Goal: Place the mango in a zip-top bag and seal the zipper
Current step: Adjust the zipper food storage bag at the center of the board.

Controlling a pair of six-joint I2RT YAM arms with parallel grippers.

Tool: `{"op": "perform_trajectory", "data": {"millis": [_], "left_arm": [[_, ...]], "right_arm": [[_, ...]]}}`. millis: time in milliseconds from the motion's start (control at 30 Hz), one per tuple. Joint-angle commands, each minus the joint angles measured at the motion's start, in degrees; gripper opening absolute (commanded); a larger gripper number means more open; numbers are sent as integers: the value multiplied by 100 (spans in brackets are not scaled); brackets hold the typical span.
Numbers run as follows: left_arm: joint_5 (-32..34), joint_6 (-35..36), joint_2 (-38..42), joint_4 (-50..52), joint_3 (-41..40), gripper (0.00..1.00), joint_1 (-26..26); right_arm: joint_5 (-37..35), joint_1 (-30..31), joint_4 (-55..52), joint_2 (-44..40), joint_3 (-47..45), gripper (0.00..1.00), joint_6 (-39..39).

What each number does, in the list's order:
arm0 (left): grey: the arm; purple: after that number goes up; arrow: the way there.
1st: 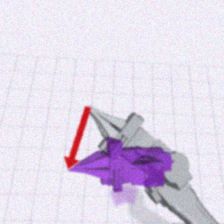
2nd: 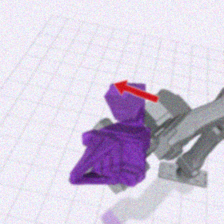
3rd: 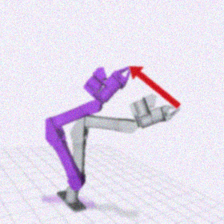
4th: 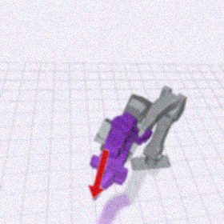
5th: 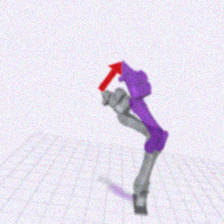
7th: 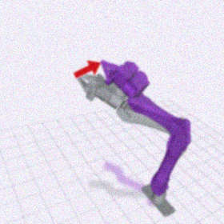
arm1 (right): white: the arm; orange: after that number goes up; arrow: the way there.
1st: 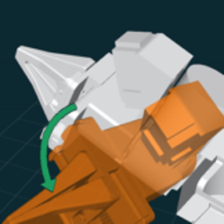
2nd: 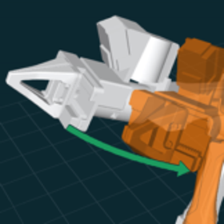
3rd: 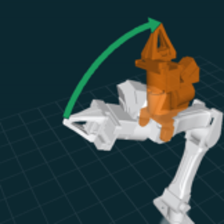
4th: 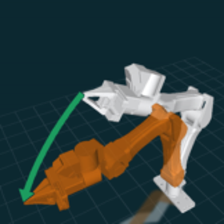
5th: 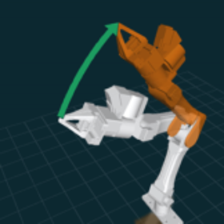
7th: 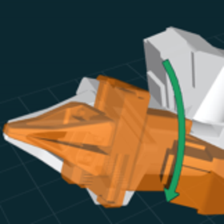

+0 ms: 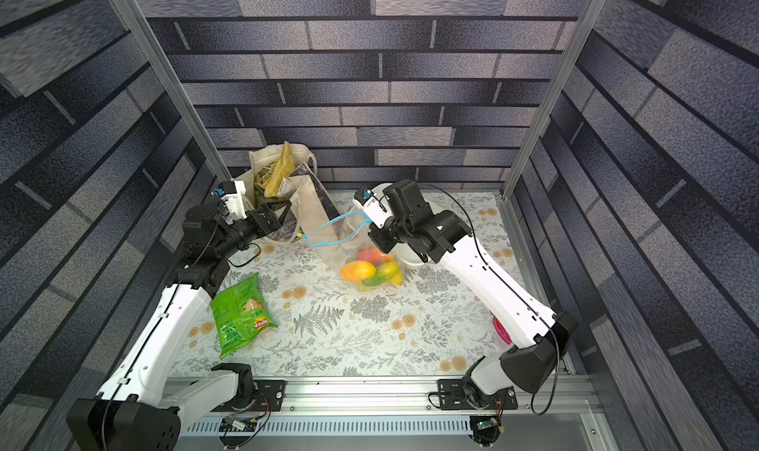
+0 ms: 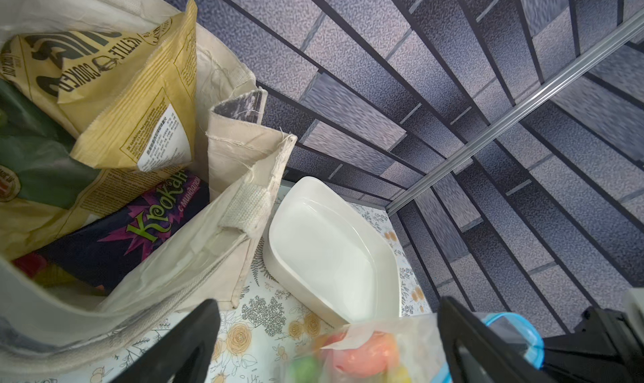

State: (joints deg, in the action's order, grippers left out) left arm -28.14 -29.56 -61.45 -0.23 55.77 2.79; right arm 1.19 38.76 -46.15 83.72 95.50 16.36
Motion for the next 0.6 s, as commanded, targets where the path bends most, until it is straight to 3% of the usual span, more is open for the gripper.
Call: {"op": "perform_trajectory", "data": {"millis": [0, 100, 200, 333, 567], "left_arm": [[-986, 1015, -20, -1073, -361, 100, 18], [-1462, 1325, 40, -2009, -971, 100, 127], [-1626, 2266, 63, -2349, -1456, 100, 449], [-1742, 3324, -214, -1624, -1351, 100, 876], [-2281, 3833, -1336, -1864, -776, 100, 841]], "right_arm": [[197, -299, -209, 69, 21, 2, -70], [219, -417, -257, 188, 11, 2, -127], [430, -604, 27, 39, -308, 2, -211], [673, -904, 454, -282, -957, 3, -231], [1310, -1217, 813, -699, -1776, 4, 25]]}}
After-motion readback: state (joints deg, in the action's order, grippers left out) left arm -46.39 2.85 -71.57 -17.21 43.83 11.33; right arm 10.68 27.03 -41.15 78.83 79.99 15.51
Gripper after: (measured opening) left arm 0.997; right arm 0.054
